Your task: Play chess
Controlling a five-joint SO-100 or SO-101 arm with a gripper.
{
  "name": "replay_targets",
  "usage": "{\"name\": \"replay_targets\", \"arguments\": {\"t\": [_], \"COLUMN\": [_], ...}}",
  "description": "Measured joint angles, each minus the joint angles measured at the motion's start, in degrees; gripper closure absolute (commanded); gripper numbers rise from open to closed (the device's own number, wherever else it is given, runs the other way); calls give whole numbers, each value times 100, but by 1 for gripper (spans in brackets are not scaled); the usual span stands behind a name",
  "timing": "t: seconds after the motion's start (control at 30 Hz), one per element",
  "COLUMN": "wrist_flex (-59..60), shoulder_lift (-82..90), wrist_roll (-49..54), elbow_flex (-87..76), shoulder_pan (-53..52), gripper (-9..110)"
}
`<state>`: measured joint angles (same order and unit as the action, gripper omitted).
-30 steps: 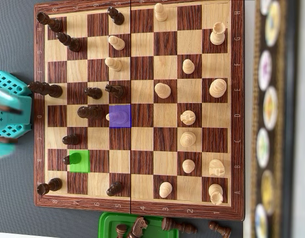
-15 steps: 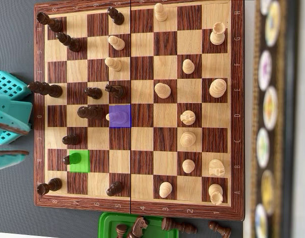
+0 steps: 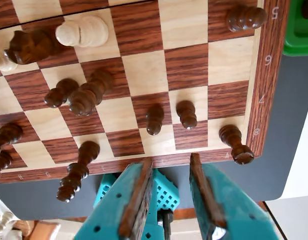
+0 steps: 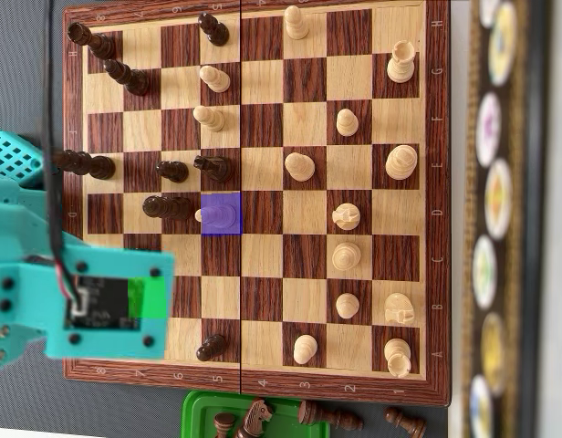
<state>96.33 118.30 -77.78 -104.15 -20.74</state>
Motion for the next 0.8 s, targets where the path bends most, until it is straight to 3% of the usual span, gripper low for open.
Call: {"name": "replay_targets", "arguments": {"t": [0.8], "wrist_flex": [0], "shoulder_lift": [-1617], "wrist_roll": [0], "elbow_flex": [-299], "shoulder_pan": [-668], "gripper": [89]}}
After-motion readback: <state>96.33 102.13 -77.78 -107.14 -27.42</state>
